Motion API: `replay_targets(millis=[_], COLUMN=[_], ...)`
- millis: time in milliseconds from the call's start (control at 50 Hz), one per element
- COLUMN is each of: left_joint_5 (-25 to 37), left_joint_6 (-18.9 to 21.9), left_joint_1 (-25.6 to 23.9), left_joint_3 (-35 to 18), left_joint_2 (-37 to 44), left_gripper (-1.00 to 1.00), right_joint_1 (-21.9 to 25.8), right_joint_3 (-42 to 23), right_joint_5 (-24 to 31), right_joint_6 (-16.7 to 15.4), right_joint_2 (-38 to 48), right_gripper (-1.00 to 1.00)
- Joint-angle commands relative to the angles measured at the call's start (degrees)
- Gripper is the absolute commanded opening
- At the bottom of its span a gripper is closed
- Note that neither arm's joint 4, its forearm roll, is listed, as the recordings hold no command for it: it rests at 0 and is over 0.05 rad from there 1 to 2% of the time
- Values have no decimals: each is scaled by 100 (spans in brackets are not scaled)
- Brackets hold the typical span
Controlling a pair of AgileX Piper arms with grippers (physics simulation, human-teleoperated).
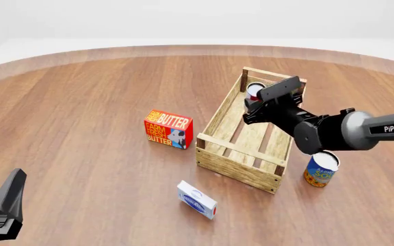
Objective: Pick up the tomato sauce, and put it in the wooden tray.
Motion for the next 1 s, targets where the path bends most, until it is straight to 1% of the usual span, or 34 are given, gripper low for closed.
replay_targets(millis=[20, 1000], left_joint_5=[0, 0], left_joint_6=[0, 0], left_joint_1=[0, 0], left_joint_3=[0, 0], left_joint_2=[0, 0], left_gripper=[100, 100], right_joint_1=[24, 62], right_joint_3=[-137, -331], right_joint_5=[26, 139], right_joint_6=[111, 202], right_joint_2=[184, 793], right_gripper=[-100, -100])
